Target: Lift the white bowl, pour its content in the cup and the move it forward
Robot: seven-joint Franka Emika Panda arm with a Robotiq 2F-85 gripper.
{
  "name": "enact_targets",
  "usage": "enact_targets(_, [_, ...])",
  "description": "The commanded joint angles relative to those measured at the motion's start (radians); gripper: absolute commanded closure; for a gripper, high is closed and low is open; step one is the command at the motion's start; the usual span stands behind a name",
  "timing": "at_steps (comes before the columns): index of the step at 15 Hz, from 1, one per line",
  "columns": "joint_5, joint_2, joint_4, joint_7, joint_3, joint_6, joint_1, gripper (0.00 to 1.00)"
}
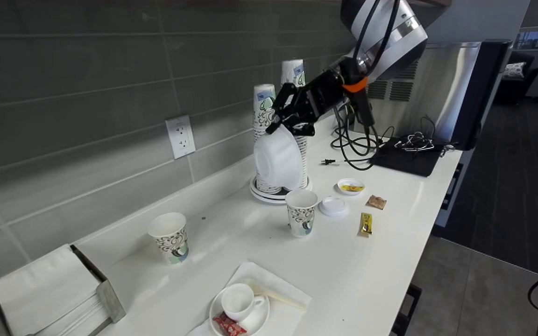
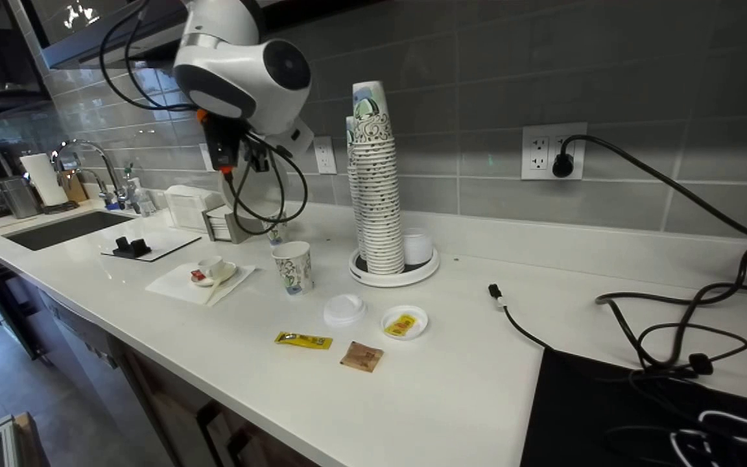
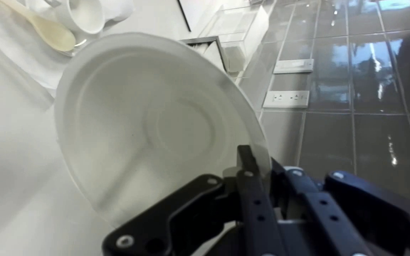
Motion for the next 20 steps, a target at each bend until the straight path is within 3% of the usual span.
enact_targets(1, [-0.146, -0.120, -0.082, 0.056, 0.057, 0.151, 0.029, 0.99])
enact_targets(9, [-0.572, -0.257, -0.214, 0.216, 0.180, 0.283, 0.068, 0.99])
enact_targets(16, [-1.036, -0.281, -0.315, 0.690, 0.269, 0.432, 0.066, 0.99])
enact_targets(18, [-1.163, -0.270, -0.326, 0.849, 0.311, 0.426, 0.022, 0.99])
enact_targets(20, [-1.255, -0.247, -0.320, 0.975, 0.301, 0.392, 0.037, 0.99])
